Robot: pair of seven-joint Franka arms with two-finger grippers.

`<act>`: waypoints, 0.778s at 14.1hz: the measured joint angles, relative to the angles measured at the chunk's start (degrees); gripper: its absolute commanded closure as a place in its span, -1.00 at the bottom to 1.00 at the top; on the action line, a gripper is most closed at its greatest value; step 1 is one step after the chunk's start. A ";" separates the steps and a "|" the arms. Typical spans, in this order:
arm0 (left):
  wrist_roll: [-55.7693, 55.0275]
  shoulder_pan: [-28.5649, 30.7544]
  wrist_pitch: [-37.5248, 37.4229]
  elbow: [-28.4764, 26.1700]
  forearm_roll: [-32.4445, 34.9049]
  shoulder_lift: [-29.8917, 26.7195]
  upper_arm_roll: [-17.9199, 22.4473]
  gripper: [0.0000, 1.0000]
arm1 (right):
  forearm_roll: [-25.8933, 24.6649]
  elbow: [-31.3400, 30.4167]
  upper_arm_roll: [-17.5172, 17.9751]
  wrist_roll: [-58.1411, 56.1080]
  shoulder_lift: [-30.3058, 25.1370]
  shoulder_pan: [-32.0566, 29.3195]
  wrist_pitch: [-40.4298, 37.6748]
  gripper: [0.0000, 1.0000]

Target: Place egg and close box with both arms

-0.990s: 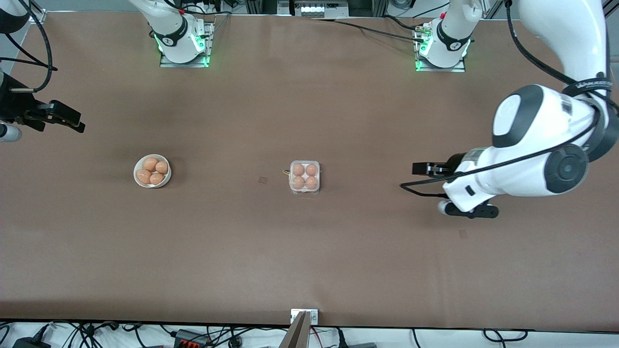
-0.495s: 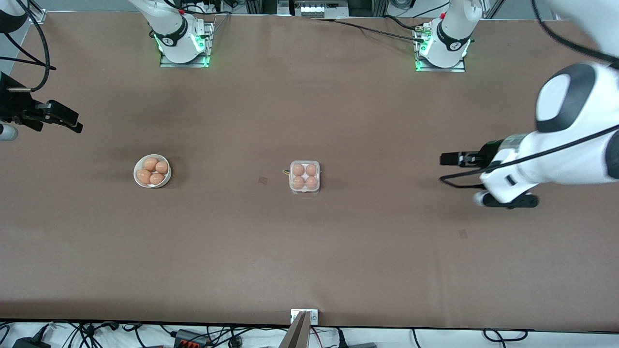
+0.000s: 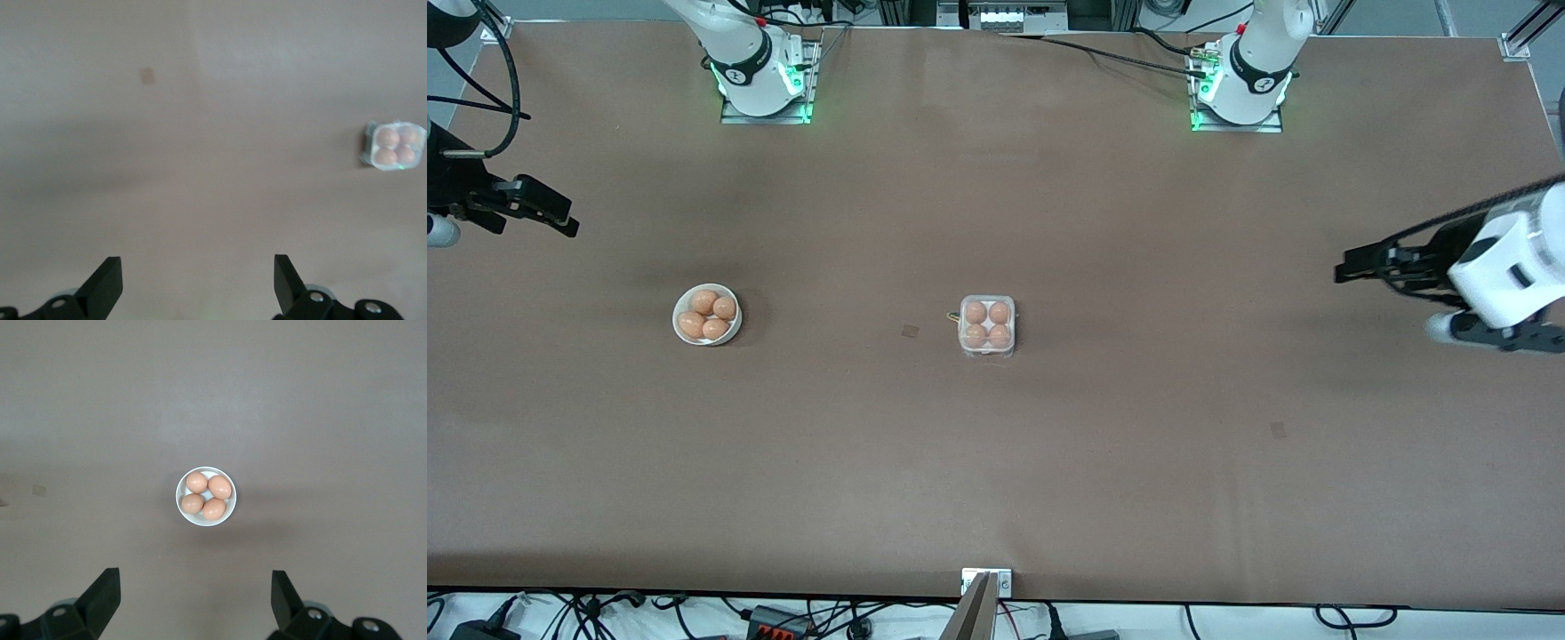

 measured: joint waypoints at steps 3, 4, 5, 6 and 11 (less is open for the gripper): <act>-0.01 -0.02 2.83 -8.12 2.21 -6.88 0.55 -1.00 | 0.00 -0.04 -0.08 0.01 0.00 -0.33 -0.13 -1.00; -0.01 -0.01 3.61 -10.34 2.37 -8.35 0.92 -1.00 | 0.00 -0.04 -0.08 0.02 0.00 -0.36 -0.13 -1.00; -0.01 0.00 4.73 -12.48 2.50 -9.61 1.12 -1.00 | 0.00 -0.04 -0.08 0.03 0.01 -0.37 -0.13 -1.00; -0.01 0.00 6.17 -15.06 2.56 -10.97 1.18 -1.00 | 0.00 -0.04 -0.08 0.04 0.04 -0.39 -0.13 -1.00; -0.01 -0.20 12.43 -23.84 2.58 -16.76 0.84 -1.00 | 0.00 -0.05 -0.08 0.05 0.33 -0.48 -0.11 -1.00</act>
